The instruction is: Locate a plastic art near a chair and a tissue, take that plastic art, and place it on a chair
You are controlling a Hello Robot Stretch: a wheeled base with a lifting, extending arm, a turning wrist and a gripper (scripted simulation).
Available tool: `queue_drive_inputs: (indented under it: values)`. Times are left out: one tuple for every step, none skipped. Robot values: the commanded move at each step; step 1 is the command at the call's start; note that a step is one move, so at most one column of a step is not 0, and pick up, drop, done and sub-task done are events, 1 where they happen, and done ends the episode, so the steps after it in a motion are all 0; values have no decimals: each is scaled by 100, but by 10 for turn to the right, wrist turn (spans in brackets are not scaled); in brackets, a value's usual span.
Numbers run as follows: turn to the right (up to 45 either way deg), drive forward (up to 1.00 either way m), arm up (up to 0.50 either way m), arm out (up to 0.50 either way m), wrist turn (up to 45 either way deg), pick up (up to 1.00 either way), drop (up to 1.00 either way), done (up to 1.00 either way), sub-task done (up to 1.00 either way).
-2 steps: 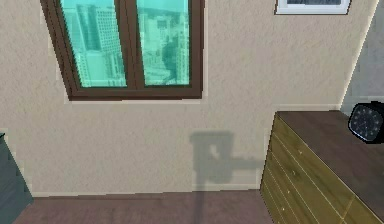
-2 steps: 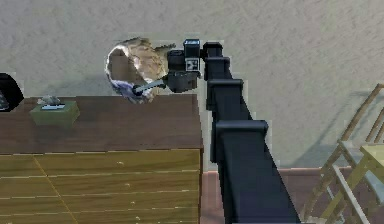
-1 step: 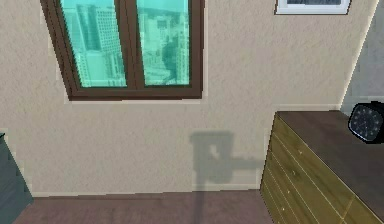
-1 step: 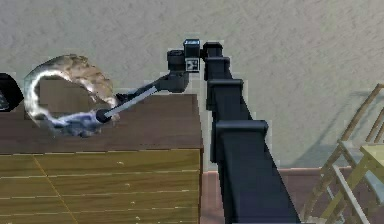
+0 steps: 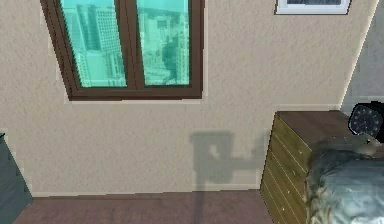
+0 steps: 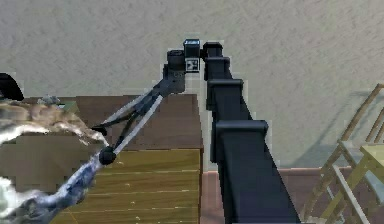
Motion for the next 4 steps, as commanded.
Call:
queue_drive_inputs:
  values:
    - [0,0,0,0,-60,0,0,0,0]
    - [0,0,0,-34,0,0,0,0,0]
    - [-450,0,0,0,0,0,0,0,0]
    - [-450,0,0,0,0,0,0,0,0]
